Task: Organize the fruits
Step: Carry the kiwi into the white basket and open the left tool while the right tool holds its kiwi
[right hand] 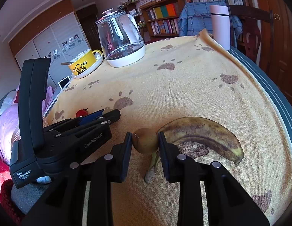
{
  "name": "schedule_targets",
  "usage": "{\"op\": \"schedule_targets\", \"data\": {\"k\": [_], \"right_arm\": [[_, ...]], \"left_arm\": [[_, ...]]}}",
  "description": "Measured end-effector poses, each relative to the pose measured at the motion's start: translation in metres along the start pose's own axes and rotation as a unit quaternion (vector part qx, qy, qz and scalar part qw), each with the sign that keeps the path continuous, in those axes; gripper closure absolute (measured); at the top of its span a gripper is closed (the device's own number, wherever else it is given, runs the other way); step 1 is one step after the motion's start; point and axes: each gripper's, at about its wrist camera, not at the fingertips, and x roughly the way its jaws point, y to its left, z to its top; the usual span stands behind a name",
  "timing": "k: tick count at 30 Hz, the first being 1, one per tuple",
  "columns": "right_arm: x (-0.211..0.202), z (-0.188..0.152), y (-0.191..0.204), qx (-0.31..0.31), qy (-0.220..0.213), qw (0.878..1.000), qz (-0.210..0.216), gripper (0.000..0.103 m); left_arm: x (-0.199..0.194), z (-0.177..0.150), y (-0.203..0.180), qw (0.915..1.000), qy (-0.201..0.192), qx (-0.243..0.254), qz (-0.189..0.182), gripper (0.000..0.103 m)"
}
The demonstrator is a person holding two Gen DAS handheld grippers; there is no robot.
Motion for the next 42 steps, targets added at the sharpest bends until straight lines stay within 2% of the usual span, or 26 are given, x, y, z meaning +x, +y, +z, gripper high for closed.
{"op": "schedule_targets", "data": {"k": [5, 9, 20, 35, 42], "right_arm": [[0.000, 0.000, 0.000, -0.001, -0.001, 1.000, -0.001, 0.075], [-0.001, 0.001, 0.002, -0.009, -0.004, 1.000, -0.004, 0.075], [-0.001, -0.003, 0.009, -0.026, -0.008, 1.000, -0.003, 0.075], [0.002, -0.005, 0.016, -0.044, -0.006, 0.999, -0.005, 0.075], [0.002, -0.006, 0.018, -0.049, -0.009, 0.999, -0.011, 0.075]], "left_arm": [[-0.015, -0.002, -0.002, 0.9992, -0.027, 0.011, 0.028, 0.074], [-0.029, -0.003, -0.002, 0.9963, -0.047, 0.021, 0.069, 0.074], [-0.076, -0.008, 0.028, 0.9869, -0.088, -0.006, 0.135, 0.074], [-0.120, -0.019, 0.086, 0.9755, -0.111, -0.054, 0.182, 0.074], [-0.134, -0.025, 0.125, 0.9688, -0.115, -0.092, 0.199, 0.074]]}}
